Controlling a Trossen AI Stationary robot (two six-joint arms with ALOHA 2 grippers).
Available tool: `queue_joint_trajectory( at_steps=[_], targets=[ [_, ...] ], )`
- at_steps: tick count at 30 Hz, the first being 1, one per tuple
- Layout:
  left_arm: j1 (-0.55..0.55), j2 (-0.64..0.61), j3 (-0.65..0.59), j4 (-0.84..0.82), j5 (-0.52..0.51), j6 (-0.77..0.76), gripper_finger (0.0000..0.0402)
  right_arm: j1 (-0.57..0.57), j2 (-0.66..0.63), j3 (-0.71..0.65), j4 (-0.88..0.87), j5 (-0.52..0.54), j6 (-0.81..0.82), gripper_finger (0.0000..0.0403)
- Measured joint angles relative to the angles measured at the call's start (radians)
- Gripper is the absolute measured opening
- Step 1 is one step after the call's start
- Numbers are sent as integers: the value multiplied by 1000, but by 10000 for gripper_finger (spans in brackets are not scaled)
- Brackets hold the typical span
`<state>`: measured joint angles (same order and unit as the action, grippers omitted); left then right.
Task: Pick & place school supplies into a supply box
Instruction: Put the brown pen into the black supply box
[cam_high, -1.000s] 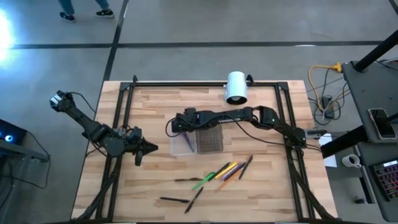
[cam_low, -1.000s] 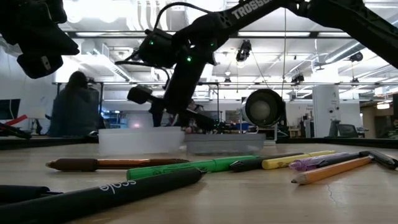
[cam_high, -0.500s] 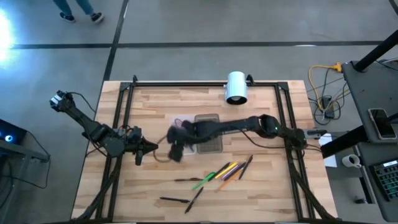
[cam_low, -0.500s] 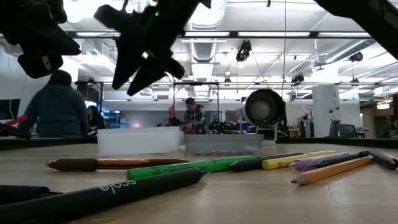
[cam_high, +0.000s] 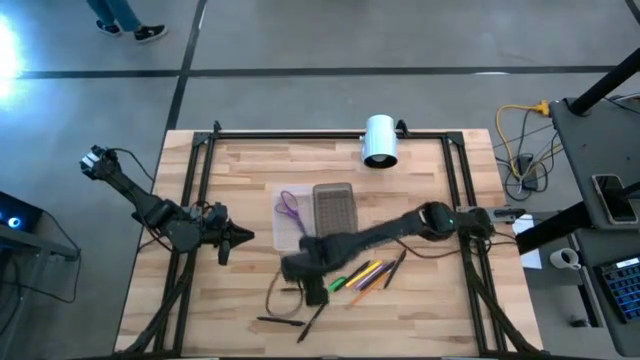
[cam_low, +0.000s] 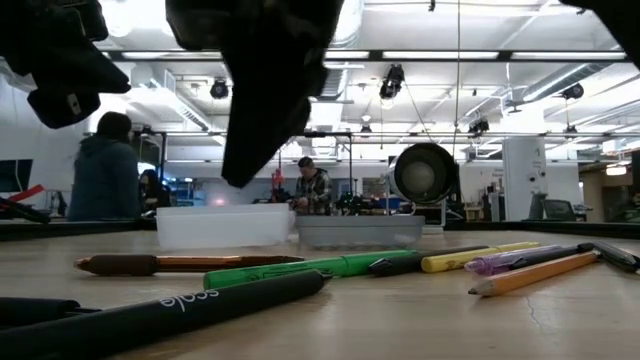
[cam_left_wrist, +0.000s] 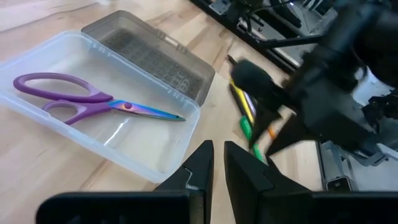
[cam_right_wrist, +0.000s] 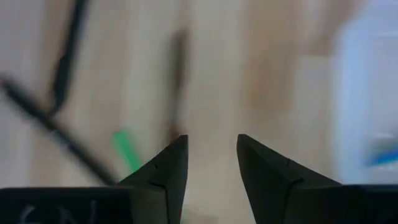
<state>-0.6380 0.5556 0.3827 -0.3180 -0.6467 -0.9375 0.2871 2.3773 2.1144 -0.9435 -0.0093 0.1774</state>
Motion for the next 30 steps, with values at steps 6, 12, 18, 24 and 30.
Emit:
queue_joint_trajectory(
  at_steps=[6, 12, 18, 24, 30],
  targets=[
    [0, 0, -7, 0, 0, -8, 23, 49, 12, -42, 62, 10, 81, 157],
    [0, 0, -16, 0, 0, -27, 23, 47, 12, -104, 159, 11, 180, 181],
    [0, 0, -19, 0, 0, -34, 23, 48, 12, -148, 209, 30, 147, 185],
    [0, 0, -22, -1, 0, -34, 23, 48, 12, -208, 273, 52, 155, 182],
    [0, 0, -23, 0, 0, -34, 23, 50, 7, -244, 296, 69, 136, 163]
  ],
)
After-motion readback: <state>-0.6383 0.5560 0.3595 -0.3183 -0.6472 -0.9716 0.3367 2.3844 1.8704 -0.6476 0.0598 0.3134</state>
